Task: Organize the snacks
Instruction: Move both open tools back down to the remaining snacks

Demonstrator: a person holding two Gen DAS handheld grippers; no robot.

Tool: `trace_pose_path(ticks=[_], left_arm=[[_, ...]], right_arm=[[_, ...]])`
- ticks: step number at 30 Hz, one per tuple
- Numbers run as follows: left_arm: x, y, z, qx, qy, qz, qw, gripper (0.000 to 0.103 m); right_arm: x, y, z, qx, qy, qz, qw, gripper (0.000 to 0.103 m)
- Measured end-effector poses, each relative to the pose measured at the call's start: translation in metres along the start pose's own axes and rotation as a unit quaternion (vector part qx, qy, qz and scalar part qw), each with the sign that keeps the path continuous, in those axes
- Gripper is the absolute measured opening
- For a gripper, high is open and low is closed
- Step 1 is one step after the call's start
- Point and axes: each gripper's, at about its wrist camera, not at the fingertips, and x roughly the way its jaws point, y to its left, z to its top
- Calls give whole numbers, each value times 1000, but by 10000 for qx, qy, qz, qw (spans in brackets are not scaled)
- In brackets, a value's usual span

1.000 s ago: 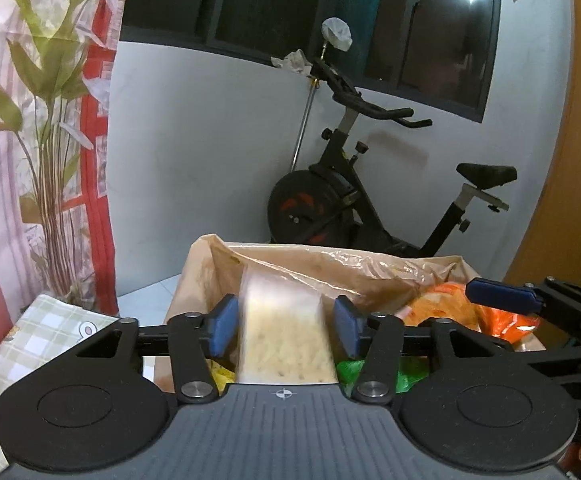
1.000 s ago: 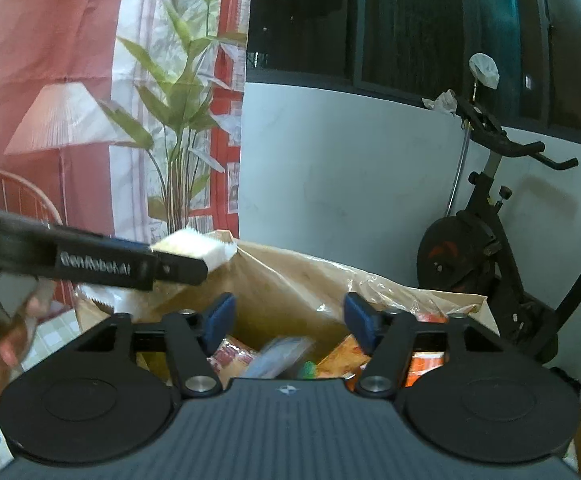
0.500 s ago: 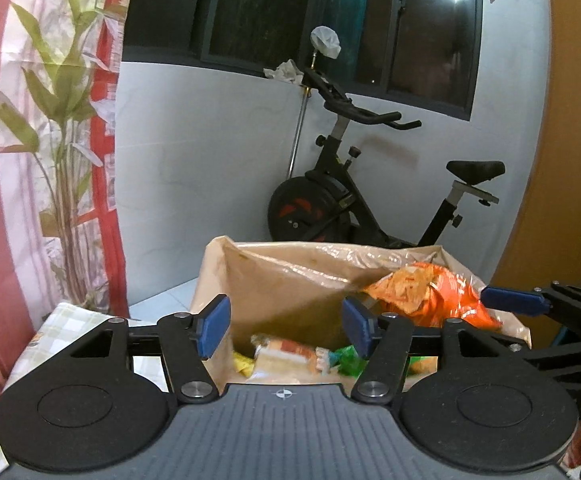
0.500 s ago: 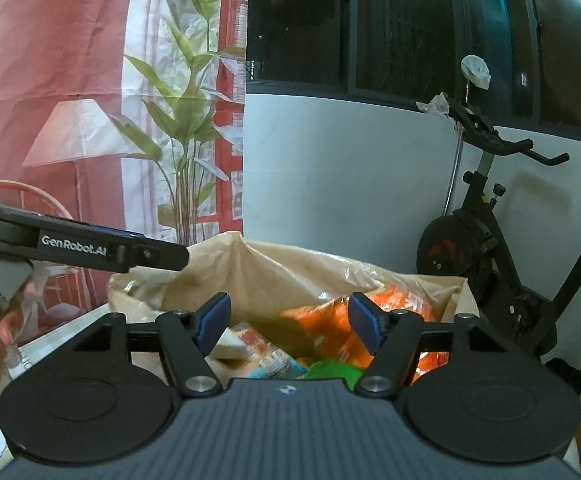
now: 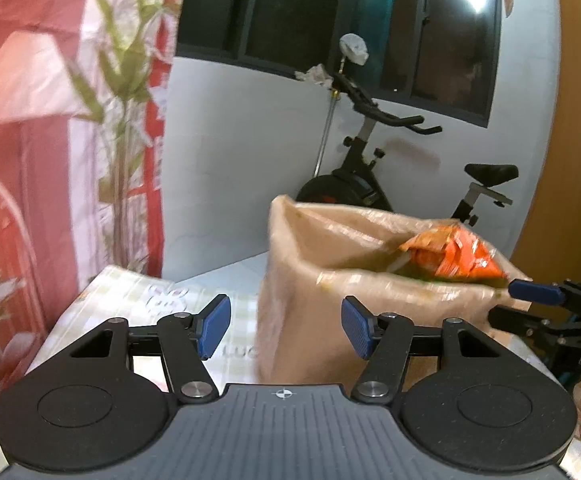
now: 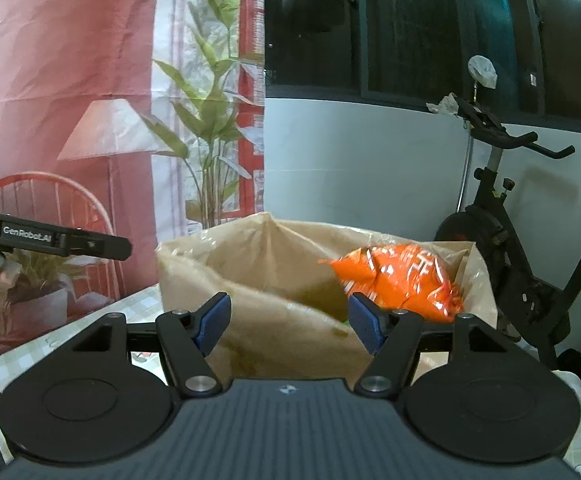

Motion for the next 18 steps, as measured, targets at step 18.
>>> trace_pose_path(ticks=[18], left_arm=[[-7, 14, -74, -407, 484, 376, 9973, 63]], right_arm=[[-14, 6, -64, 315, 314, 88, 9990, 74]])
